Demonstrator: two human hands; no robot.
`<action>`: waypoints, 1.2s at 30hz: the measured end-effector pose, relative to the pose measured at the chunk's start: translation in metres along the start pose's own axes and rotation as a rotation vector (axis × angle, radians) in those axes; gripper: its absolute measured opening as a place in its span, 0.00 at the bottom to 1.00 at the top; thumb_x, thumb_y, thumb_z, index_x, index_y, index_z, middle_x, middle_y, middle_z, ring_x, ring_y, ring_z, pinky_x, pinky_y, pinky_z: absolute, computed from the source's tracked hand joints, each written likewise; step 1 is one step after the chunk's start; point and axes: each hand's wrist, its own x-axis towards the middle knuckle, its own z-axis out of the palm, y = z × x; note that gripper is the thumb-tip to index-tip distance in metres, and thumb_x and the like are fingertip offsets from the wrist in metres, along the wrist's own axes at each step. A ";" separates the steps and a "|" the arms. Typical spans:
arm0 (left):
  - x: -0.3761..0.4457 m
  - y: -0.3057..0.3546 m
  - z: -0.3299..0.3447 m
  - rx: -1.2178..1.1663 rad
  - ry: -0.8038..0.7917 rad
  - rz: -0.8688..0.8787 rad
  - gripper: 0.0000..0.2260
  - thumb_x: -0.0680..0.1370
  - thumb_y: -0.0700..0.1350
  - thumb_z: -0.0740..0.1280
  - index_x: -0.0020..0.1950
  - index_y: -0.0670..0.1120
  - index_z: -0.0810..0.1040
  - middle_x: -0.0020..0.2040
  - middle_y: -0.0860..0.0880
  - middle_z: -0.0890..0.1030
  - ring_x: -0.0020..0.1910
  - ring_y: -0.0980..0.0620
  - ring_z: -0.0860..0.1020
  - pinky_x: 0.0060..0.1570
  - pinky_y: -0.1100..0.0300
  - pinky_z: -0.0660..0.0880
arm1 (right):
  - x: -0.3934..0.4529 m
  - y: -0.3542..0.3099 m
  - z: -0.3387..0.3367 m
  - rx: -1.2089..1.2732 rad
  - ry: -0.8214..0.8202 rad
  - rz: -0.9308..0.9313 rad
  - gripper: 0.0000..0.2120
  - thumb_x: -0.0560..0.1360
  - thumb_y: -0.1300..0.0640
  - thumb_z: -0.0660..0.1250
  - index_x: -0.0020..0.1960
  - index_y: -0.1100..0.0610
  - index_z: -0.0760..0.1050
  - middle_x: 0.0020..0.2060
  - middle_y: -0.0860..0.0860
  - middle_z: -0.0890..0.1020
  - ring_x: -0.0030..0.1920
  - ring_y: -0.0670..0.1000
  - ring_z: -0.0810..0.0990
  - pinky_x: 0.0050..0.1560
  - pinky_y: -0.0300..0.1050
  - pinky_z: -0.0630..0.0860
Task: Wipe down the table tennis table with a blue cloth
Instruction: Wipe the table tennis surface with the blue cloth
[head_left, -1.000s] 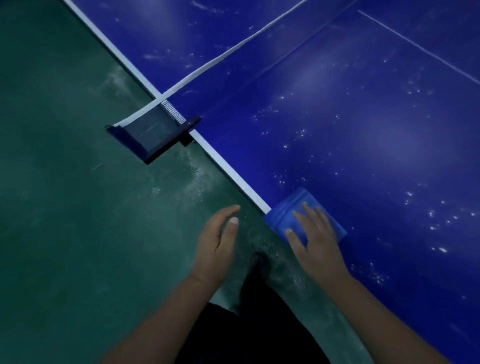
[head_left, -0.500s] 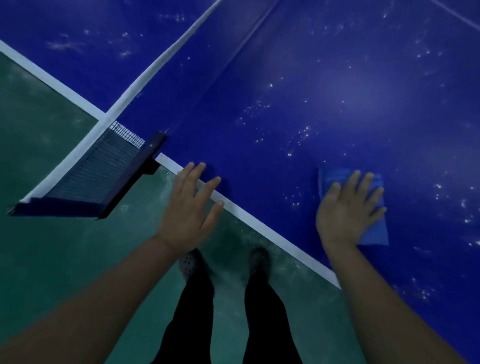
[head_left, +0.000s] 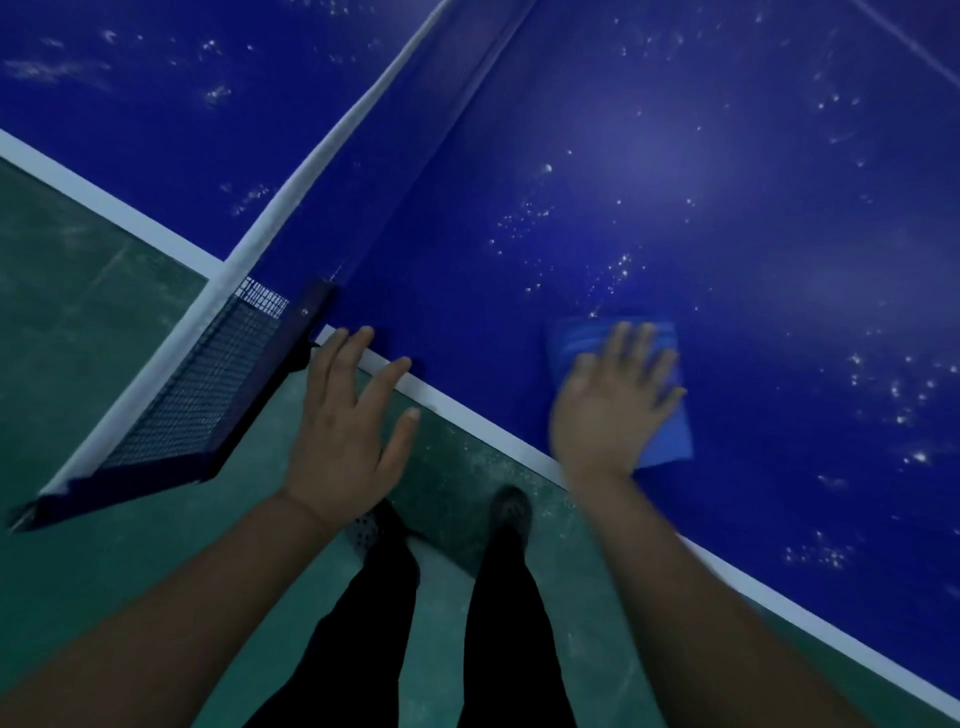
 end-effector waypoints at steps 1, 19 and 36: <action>0.001 -0.001 -0.001 0.006 0.009 -0.012 0.21 0.80 0.50 0.61 0.68 0.40 0.75 0.74 0.36 0.64 0.76 0.37 0.57 0.77 0.47 0.50 | -0.019 -0.014 0.005 -0.030 -0.042 -0.189 0.28 0.82 0.44 0.44 0.80 0.52 0.55 0.80 0.52 0.55 0.79 0.60 0.52 0.76 0.64 0.46; 0.005 -0.008 -0.018 0.100 -0.064 -0.132 0.25 0.78 0.52 0.60 0.73 0.41 0.69 0.77 0.36 0.58 0.77 0.36 0.56 0.74 0.37 0.57 | 0.119 0.031 -0.018 -0.020 -0.008 0.128 0.26 0.84 0.46 0.46 0.81 0.50 0.53 0.81 0.49 0.52 0.80 0.58 0.48 0.76 0.65 0.46; -0.014 -0.008 -0.022 0.311 -0.039 -0.184 0.26 0.77 0.51 0.58 0.73 0.43 0.71 0.74 0.36 0.65 0.71 0.35 0.63 0.72 0.46 0.59 | 0.201 -0.047 -0.017 0.011 -0.003 -0.041 0.27 0.84 0.44 0.44 0.81 0.49 0.49 0.81 0.48 0.49 0.80 0.57 0.46 0.76 0.66 0.45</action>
